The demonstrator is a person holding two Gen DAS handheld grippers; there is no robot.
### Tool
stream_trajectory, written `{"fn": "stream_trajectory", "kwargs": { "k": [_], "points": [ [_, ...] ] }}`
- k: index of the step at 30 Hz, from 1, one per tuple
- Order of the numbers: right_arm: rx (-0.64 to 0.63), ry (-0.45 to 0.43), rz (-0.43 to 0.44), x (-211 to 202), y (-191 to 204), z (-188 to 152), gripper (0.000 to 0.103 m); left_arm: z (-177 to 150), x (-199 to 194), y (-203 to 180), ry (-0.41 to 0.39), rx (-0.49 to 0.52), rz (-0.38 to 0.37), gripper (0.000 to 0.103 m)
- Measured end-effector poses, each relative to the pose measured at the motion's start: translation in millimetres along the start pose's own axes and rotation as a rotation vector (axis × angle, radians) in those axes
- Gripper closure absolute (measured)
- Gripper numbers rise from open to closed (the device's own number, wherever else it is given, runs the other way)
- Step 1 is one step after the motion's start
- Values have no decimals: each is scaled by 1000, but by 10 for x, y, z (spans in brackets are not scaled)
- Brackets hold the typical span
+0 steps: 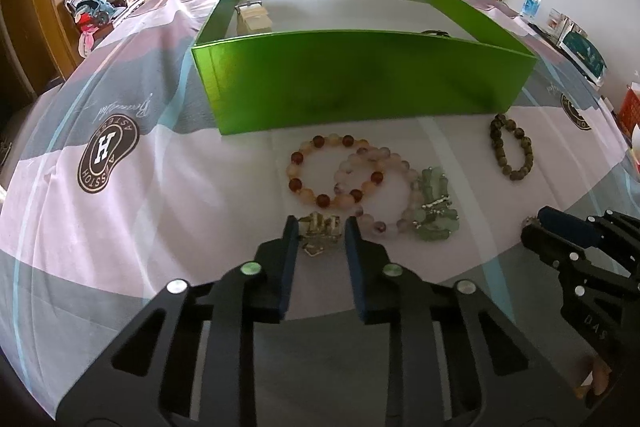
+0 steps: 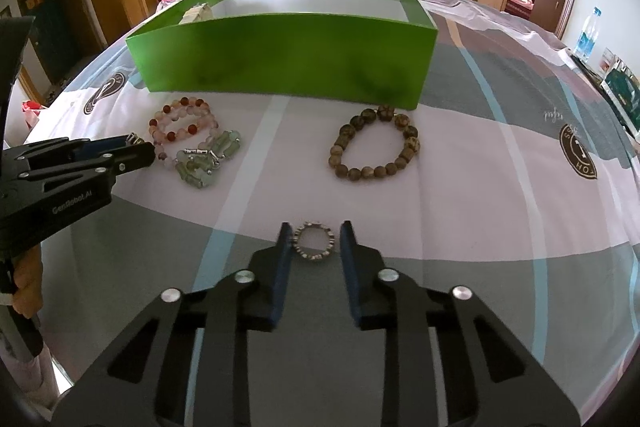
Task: Organize jewelry
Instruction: 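Move the right tool to the small beaded ring while the left tool approaches the crystal charm, then close the right tool on the beaded ring while the left tool closes on the crystal charm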
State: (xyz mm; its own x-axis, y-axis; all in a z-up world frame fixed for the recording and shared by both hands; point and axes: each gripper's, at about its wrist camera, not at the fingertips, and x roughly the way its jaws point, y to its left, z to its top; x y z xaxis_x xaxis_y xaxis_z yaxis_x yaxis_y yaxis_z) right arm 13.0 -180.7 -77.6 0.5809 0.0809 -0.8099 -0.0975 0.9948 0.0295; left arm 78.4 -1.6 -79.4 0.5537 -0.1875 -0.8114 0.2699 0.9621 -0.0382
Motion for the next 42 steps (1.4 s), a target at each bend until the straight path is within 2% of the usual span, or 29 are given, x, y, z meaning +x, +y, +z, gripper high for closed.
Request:
{"fn": "stream_trajectory", "kwargs": {
  "k": [5, 8, 9, 10, 12, 23, 25, 27, 28, 30, 32, 42],
  "points": [
    [11, 2, 3, -2, -27, 3, 80, -24, -25, 12, 7, -12, -4, 82],
    [24, 9, 4, -10, -51, 4, 70, -33, -54, 1, 7, -14, -3, 78],
    [24, 6, 3, -19, -56, 0, 68, -32, -57, -6, 6, -14, -1, 73],
    [21, 4, 3, -24, -56, -3, 68, -34, -62, -8, 5, -15, 4, 68],
    [18, 4, 4, -27, -53, -10, 68, -34, -70, -5, 2, -17, 12, 67],
    [4, 2, -33, -4, 4, -20, 69, -12, -15, -14, 0, -32, 7, 65],
    [4, 1, -33, -4, 3, -21, 69, -9, -8, -10, -2, -30, 5, 68],
    [5, -1, -30, -5, 1, -24, 69, -7, -4, -2, -5, -28, 14, 80],
    [7, -2, -28, -6, -3, -25, 69, -5, -2, -3, -5, -27, 17, 82],
    [8, -4, -24, -9, -4, -26, 71, -4, -7, 7, -4, -30, 12, 82],
    [7, -6, -16, -17, -3, -31, 81, -9, -15, 2, 1, -30, 14, 82],
    [51, -11, -14, -4, -79, -12, 82, -127, -185, -59, 7, -13, -10, 82]
  ]
}}
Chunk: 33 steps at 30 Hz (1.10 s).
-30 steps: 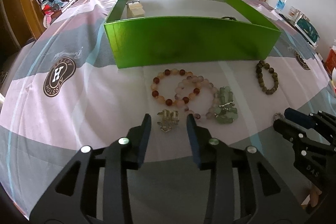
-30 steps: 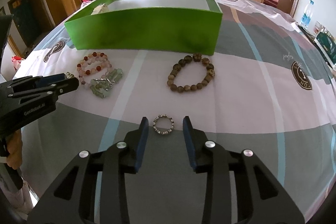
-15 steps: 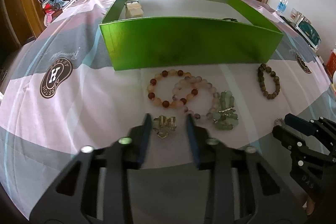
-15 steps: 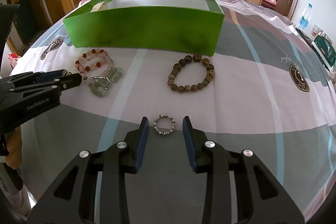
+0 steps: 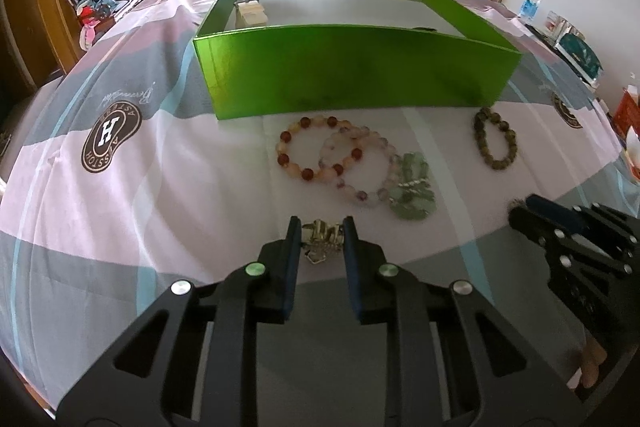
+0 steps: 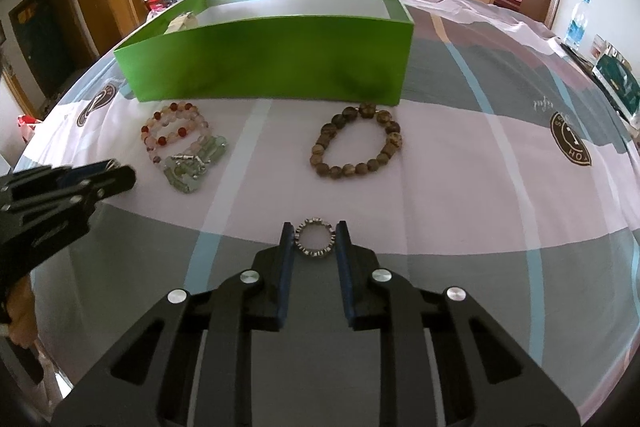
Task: Organize jewelry
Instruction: 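Close the right tool on the beaded ring while the left tool closes on the crystal charm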
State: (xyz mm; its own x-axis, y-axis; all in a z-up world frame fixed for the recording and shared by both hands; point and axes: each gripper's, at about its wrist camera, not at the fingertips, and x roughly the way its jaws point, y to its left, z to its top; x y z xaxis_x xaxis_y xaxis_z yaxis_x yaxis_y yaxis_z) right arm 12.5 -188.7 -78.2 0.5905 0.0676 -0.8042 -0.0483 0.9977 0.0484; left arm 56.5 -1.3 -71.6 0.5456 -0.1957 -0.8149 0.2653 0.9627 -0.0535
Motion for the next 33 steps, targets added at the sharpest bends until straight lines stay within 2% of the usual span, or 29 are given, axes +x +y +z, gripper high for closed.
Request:
{"fn": "stream_trajectory", "kwargs": {
  "k": [8, 12, 14, 16, 23, 25, 26, 27, 28, 33],
  "points": [
    [26, -3, -28, 9, -77, 13, 81, -69, -10, -61, 10, 16, -21, 82],
    [39, 3, -15, -29, -136, 8, 69, -79, 3, -59, 20, 11, -21, 82],
    [34, -6, -20, -71, -153, -1, 69, -90, -11, -59, 17, 13, -15, 80],
    [28, -9, -20, -93, -156, -6, 69, -92, -5, -68, 18, 13, -15, 72],
    [15, 7, -32, -16, -101, -17, 69, -100, 5, -58, 11, 13, -18, 71],
    [5, 1, -40, -16, -72, -14, 69, -101, 7, -56, 11, 15, -18, 71],
    [4, -1, -33, -15, -64, -13, 73, -103, 5, -56, 12, 17, -16, 72],
    [4, -4, -31, -15, -60, -16, 82, -102, 7, -49, 12, 16, -12, 76],
    [3, -7, -30, -18, -59, -18, 82, -102, 9, -40, 13, 14, -11, 82],
    [4, -6, -10, -19, -61, -15, 82, -85, 5, -14, 13, 13, -8, 82]
  ]
}}
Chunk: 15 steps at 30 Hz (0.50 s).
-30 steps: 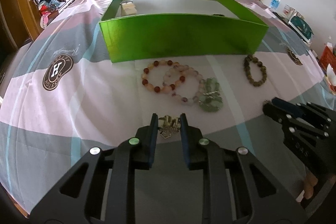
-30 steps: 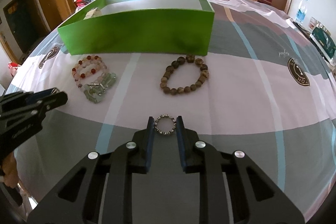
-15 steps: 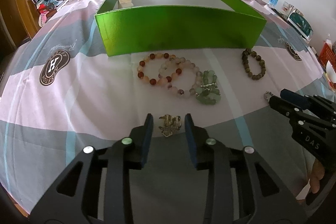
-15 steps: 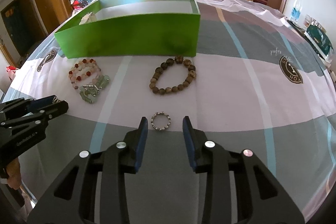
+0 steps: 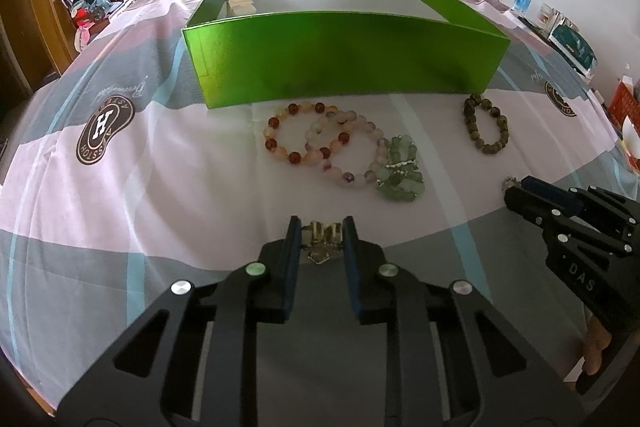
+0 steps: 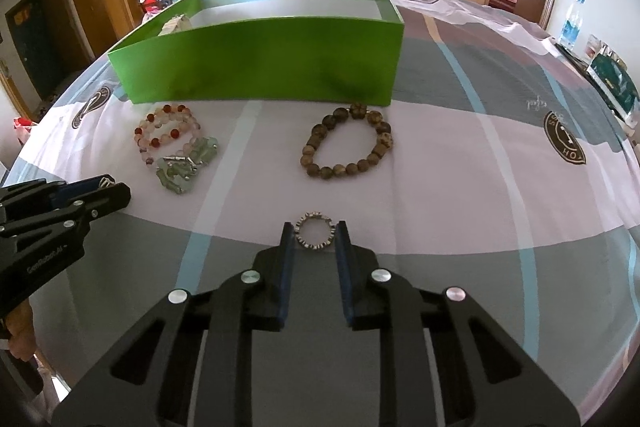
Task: Organize jewelry
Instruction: 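Close the right tool on the beaded ring while the left tool closes on the crystal charm, then carry the ring and charm over the green box and open both tools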
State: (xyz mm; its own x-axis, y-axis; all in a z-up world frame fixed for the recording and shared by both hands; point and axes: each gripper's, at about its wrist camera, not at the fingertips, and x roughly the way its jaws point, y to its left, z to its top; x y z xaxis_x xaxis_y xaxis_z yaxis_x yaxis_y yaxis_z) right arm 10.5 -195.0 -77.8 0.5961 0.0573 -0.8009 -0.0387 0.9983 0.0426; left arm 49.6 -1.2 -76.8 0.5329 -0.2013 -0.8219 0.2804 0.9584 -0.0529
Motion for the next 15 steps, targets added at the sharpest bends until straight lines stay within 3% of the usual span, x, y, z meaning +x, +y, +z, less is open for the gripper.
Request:
{"fn": "stream_trajectory", "kwargs": {
  "k": [7, 15],
  "points": [
    [-8, -75, 9, -181, -20, 235, 82, 268, -201, 37, -65, -2, 0, 82],
    [-15, -251, 12, -373, 12, 1074, 82, 1047, -402, 89, -176, -10, -25, 82]
  ]
}}
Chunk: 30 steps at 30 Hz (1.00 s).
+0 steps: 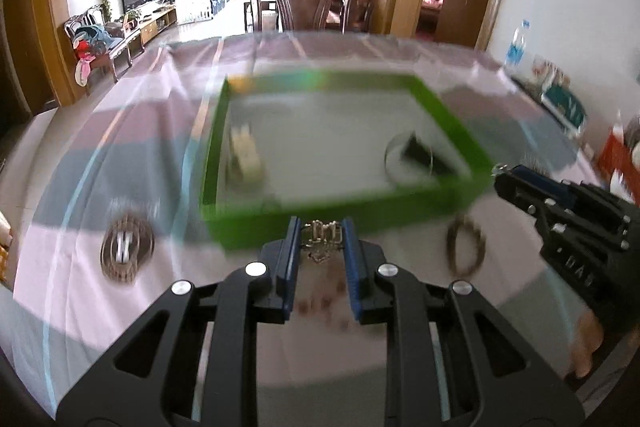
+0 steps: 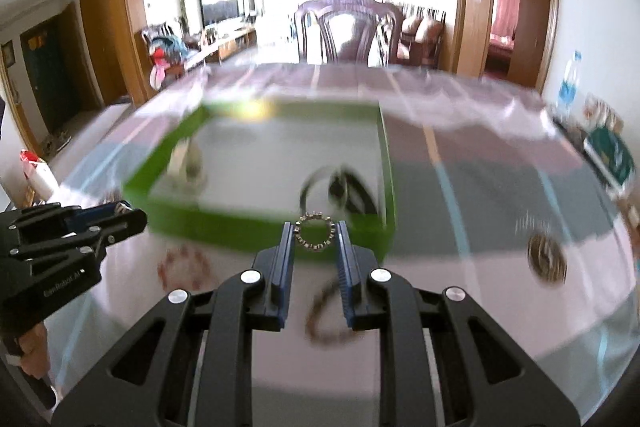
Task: Organize jewelry
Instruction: 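Carry the ring and charm over the green box and open both tools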
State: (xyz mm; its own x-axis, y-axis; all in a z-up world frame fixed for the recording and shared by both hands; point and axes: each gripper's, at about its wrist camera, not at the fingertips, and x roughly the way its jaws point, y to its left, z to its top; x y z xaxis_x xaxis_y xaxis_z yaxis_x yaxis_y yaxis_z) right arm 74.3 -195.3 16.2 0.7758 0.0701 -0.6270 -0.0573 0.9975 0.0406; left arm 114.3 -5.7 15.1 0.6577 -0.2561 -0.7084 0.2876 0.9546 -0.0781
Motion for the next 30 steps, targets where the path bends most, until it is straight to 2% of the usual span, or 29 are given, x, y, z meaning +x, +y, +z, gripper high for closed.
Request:
{"fn": "stream_trajectory", "kwargs": {
  "k": [3, 6, 10, 14, 15, 16, 17, 18, 22, 25, 27, 30],
  "points": [
    [6, -10, 10, 174, 11, 221, 82, 300, 166, 40, -11, -23, 28, 82],
    [6, 17, 5, 453, 20, 331, 82, 455, 408, 65, 22, -45, 28, 82],
    [44, 53, 2, 784, -47, 315, 82, 520, 708, 103, 60, -68, 43, 82],
    [53, 75, 4, 875, -61, 253, 82, 474, 889, 123, 98, -84, 33, 82],
    [53, 74, 9, 873, -67, 246, 77, 471, 905, 122, 99, -90, 31, 77],
    [55, 72, 15, 870, -76, 247, 72, 469, 908, 127, 101, -97, 27, 59],
    [58, 72, 24, 856, -79, 237, 66, 470, 886, 132, 97, -108, 20, 52],
    [61, 66, 28, 826, -89, 229, 66, 465, 827, 132, 79, -114, 20, 49],
    [66, 70, 3, 627, -149, 228, 66, 393, 523, 64, 32, -72, 47, 50],
    [48, 66, 3, 321, -200, 114, 66, 134, 200, 23, 4, -14, 106, 50],
    [29, 71, -7, 175, -250, -51, 66, -87, 80, 51, 1, 7, 117, 52],
    [10, 118, -51, 153, -319, -324, 66, -319, 107, 146, 45, -4, 115, 69]
  ]
}}
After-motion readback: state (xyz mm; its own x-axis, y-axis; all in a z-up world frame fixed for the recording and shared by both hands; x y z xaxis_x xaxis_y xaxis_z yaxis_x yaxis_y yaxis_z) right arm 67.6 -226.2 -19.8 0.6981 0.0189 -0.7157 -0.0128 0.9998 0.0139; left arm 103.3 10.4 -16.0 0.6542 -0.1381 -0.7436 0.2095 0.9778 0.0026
